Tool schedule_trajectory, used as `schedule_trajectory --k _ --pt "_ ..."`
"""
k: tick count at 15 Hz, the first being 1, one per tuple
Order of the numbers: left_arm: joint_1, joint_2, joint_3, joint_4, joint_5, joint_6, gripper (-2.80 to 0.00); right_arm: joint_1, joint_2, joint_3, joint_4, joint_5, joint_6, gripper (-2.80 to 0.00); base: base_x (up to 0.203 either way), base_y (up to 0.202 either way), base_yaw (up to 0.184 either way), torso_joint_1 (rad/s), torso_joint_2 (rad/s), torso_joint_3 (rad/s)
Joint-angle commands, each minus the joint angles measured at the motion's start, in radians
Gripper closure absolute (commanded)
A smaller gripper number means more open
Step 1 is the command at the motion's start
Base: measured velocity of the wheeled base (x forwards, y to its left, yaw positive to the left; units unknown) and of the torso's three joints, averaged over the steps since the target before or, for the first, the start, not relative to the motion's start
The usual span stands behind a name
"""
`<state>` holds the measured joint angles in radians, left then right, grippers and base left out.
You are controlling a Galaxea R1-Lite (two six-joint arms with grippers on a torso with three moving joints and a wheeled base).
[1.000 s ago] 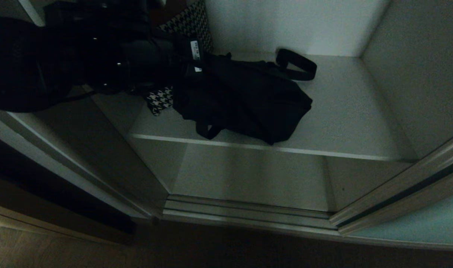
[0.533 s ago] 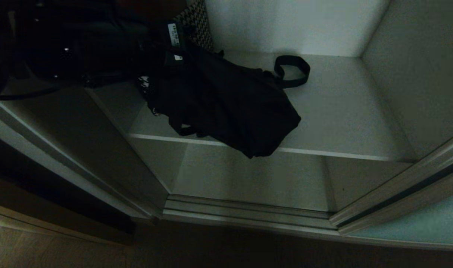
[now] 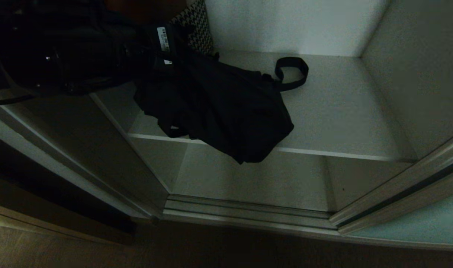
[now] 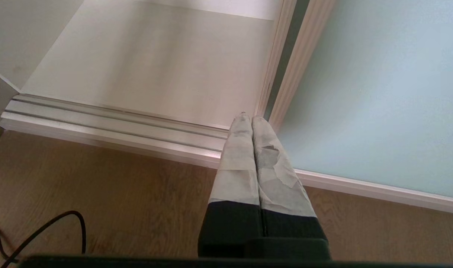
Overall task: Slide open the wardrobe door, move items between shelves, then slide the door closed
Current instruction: Place the bag on the lower shelf
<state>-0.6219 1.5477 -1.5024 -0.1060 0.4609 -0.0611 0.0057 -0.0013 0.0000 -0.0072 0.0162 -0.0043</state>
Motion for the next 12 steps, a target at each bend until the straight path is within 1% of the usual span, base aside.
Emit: schedule_trajectory --k 1,4,5,8,10,12 --pt "0.002 -0.004 0.005 -0.028 0.004 0.014 0.0 0.0 -0.003 0.0 0.0 0.001 0.0 0.0 0.0 0.0 0.0 0.0 0.0 0.0" --pt "0.005 -0.006 0.007 -0.035 0.005 0.02 0.0 0.0 -0.002 0.0 0.0 0.001 0.0 0.0 0.0 0.0 0.0 0.0 0.0 0.0" --pt "0.009 -0.006 0.005 -0.038 0.005 0.029 0.0 0.0 -0.002 0.0 0.0 0.001 0.0 0.0 0.0 0.0 0.0 0.0 0.0 0.0" --pt "0.013 -0.006 0.008 -0.09 0.011 0.086 0.0 0.0 -0.002 0.0 0.0 0.001 0.0 0.0 0.0 0.0 0.0 0.0 0.0 0.0" --pt "0.011 -0.003 0.007 -0.101 0.01 0.09 0.0 0.0 -0.002 0.0 0.0 0.001 0.0 0.0 0.0 0.0 0.0 0.0 0.0 0.0" --pt "0.01 -0.001 0.017 -0.104 0.009 0.081 0.0 0.0 -0.003 0.0 0.0 0.001 0.0 0.0 -0.157 0.0 0.0 0.002 0.0 0.004"
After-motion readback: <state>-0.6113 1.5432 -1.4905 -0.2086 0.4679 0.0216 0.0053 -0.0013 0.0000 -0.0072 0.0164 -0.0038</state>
